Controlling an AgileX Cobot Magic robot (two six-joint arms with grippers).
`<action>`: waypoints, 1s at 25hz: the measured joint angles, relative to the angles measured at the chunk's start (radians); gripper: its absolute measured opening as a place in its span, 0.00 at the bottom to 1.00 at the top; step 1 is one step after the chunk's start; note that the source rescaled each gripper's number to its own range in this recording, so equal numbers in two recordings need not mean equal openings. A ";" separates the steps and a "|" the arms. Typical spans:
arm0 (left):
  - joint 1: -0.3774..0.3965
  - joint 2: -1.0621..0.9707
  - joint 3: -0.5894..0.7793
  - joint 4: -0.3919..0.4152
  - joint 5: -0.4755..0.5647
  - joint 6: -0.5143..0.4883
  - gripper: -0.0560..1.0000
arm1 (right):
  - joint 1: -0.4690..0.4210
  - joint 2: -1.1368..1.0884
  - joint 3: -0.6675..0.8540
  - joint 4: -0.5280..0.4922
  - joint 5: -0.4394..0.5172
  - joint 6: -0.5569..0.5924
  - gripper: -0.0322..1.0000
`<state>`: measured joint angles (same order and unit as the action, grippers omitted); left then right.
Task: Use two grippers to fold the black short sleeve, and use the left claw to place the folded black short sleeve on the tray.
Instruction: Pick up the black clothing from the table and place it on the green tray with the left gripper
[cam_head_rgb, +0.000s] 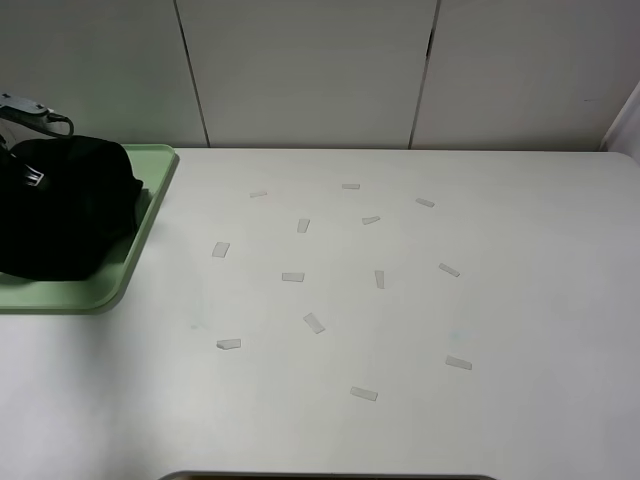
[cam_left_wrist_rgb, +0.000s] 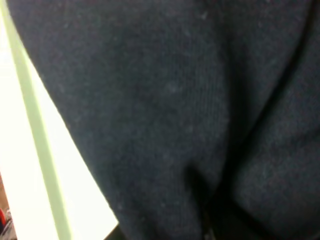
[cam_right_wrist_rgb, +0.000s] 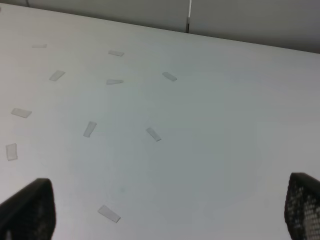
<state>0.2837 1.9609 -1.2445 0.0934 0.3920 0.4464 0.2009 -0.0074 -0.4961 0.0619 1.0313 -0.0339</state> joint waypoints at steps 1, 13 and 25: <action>0.000 0.000 0.000 0.008 0.000 -0.019 0.13 | 0.000 0.000 0.000 0.000 0.000 0.000 1.00; 0.001 -0.041 0.000 0.076 -0.031 -0.095 0.84 | 0.000 0.000 0.000 0.001 0.000 0.000 1.00; -0.051 -0.130 0.013 0.054 -0.014 -0.103 1.00 | 0.000 0.000 0.000 0.001 0.000 0.000 1.00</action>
<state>0.2329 1.8308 -1.2317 0.1477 0.3777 0.3433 0.2009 -0.0074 -0.4961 0.0626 1.0313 -0.0339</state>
